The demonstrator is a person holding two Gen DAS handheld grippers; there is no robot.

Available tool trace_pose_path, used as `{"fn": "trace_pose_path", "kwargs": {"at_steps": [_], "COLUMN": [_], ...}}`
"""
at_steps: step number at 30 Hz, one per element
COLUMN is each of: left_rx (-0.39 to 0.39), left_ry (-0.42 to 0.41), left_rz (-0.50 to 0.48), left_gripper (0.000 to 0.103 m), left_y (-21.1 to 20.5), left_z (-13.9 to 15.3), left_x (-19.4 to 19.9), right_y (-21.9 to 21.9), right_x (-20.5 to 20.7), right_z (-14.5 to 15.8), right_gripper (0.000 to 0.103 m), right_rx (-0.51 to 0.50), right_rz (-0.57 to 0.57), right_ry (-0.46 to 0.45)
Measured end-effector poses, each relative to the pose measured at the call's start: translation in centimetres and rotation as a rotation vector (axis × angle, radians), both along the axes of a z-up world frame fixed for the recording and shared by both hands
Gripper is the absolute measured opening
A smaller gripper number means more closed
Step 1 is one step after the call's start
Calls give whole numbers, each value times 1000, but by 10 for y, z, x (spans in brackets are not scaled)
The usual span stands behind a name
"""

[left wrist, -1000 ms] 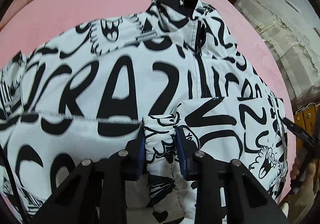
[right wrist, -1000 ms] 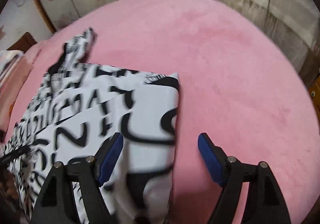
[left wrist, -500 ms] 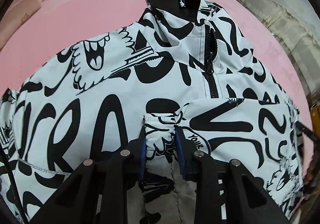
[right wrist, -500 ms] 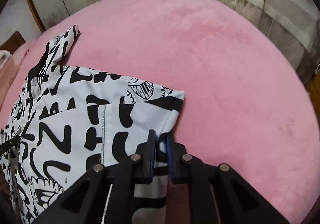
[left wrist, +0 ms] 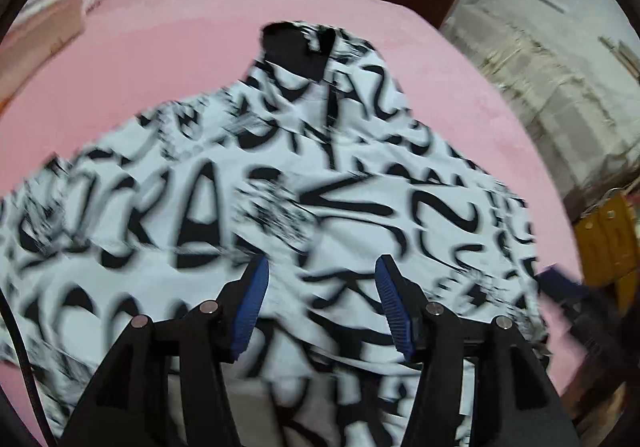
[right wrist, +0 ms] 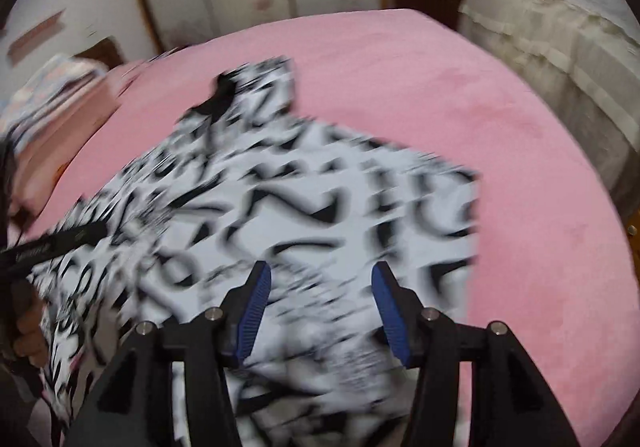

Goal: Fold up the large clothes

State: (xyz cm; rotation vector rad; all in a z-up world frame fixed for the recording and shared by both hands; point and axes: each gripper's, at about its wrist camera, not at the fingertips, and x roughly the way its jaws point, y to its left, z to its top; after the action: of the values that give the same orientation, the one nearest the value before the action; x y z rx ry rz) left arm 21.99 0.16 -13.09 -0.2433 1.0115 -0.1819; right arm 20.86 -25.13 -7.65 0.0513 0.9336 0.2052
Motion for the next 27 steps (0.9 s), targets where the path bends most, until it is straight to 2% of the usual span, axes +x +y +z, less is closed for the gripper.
{"fn": "trace_pose_path", "kwargs": {"at_steps": [4, 6, 7, 10, 12, 13, 15, 16, 21, 27], "left_rx": [14, 66, 93, 65, 41, 37, 35, 43, 90, 71], "left_ry": [31, 65, 79, 90, 85, 84, 82, 79, 81, 111], "left_rz": [10, 36, 48, 43, 35, 34, 34, 33, 34, 39], "left_gripper": [54, 54, 52, 50, 50, 50, 50, 50, 50, 56], "left_y": [-21, -25, -24, -18, -15, -14, -16, -18, -22, -20], "left_z": [-27, -48, -56, -69, -69, -69, -70, -70, -69, -58], "left_x": [-9, -8, -7, -6, -7, -7, -7, -8, -9, -16], "right_y": [38, 35, 28, -16, -53, -69, -87, -89, -70, -52], "right_x": [-5, -2, -1, -2, -7, -10, -13, -15, -17, -21], "right_z": [-30, -47, -52, -61, -63, -65, -66, -65, -64, -58], "right_gripper": [32, 22, 16, 15, 13, 0, 0, 0, 3, 11], "right_rx": [-32, -58, -71, -104, -90, -49, 46, 62, -49, -97], "right_rz": [61, 39, 14, -107, -187, -201, -201, -208, -223, -211], "right_ry": [38, 77, 87, 101, 104, 113, 127, 126, 110, 110]}}
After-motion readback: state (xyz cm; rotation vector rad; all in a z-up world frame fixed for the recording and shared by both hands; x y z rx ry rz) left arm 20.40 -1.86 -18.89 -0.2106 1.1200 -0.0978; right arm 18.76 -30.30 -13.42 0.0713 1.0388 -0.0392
